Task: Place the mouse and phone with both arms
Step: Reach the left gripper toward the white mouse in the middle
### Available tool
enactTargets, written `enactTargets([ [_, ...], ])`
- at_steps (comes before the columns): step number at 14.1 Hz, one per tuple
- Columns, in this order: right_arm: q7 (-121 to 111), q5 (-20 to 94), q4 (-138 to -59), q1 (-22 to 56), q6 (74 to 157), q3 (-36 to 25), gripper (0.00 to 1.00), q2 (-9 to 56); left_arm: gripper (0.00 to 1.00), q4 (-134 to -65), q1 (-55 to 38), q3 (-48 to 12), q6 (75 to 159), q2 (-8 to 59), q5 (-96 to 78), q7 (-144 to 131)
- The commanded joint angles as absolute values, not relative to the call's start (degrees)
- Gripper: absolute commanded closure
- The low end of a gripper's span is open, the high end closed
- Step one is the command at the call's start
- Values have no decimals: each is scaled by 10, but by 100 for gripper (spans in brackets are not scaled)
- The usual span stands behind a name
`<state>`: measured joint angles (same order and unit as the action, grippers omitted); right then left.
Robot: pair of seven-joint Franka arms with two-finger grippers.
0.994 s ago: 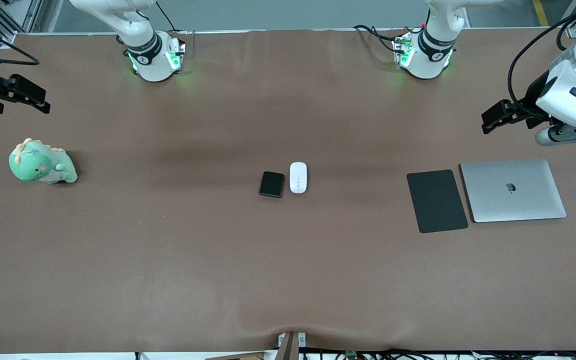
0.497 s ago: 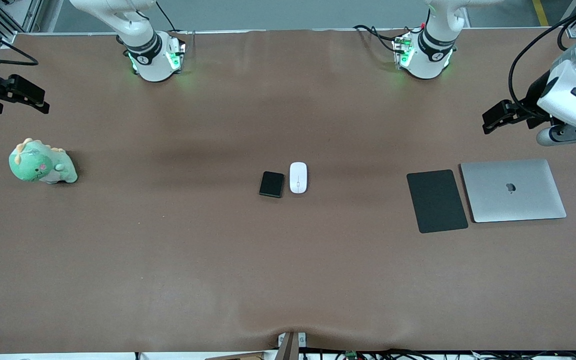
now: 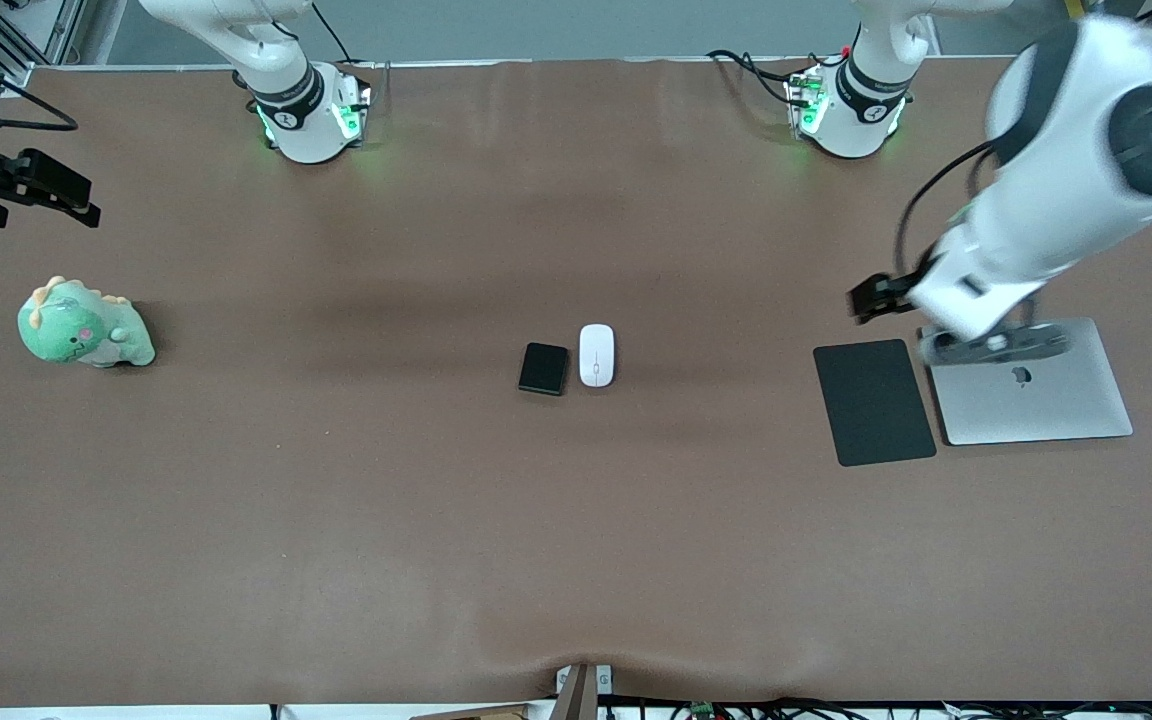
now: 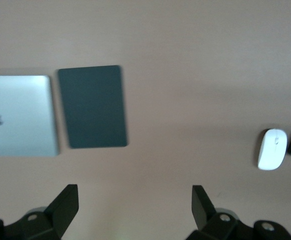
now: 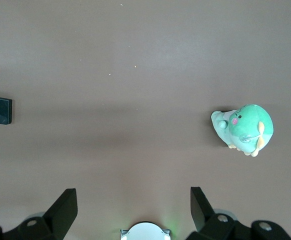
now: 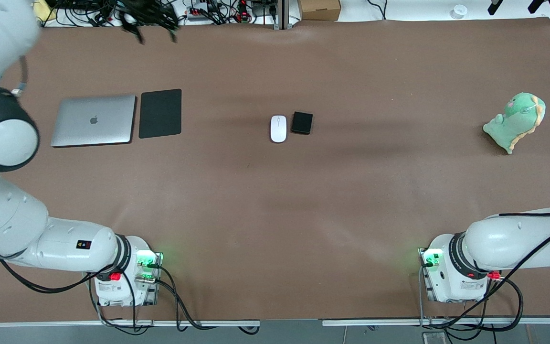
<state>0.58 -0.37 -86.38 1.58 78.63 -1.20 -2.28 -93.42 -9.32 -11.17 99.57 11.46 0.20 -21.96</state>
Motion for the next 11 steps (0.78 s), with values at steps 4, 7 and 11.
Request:
enactTargets([
  [4,11,6,-861,14,812,-9,0,-18,0,-1000,-190,-113,1164,198,4,-281],
  [7,11,8,-860,14,841,-8,0,-3,0,-997,-224,-116,1228,259,4,-305],
  [11,12,20,-856,20,893,-7,0,56,0,-972,-290,-113,1312,336,4,-350],
])
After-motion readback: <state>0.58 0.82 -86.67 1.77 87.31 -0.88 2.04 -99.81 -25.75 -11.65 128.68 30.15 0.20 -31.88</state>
